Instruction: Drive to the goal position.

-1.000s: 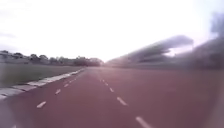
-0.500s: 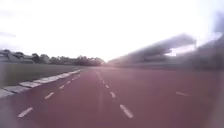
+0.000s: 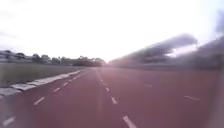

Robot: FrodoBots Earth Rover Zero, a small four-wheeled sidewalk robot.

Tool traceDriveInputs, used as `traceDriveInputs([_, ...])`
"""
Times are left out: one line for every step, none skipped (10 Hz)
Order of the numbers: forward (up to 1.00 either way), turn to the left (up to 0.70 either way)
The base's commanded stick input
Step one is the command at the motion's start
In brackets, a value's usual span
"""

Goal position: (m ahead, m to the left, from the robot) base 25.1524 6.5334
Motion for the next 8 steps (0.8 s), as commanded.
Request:
traceDriveInputs([0.70,0.00])
traceDriveInputs([0.70,0.00])
traceDriveInputs([0.70,0.00])
traceDriveInputs([0.70,0.00])
traceDriveInputs([0.70,0.00])
traceDriveInputs([0.70,-0.02])
traceDriveInputs([0.70,-0.07])
traceDriveInputs([0.70,-0.21])
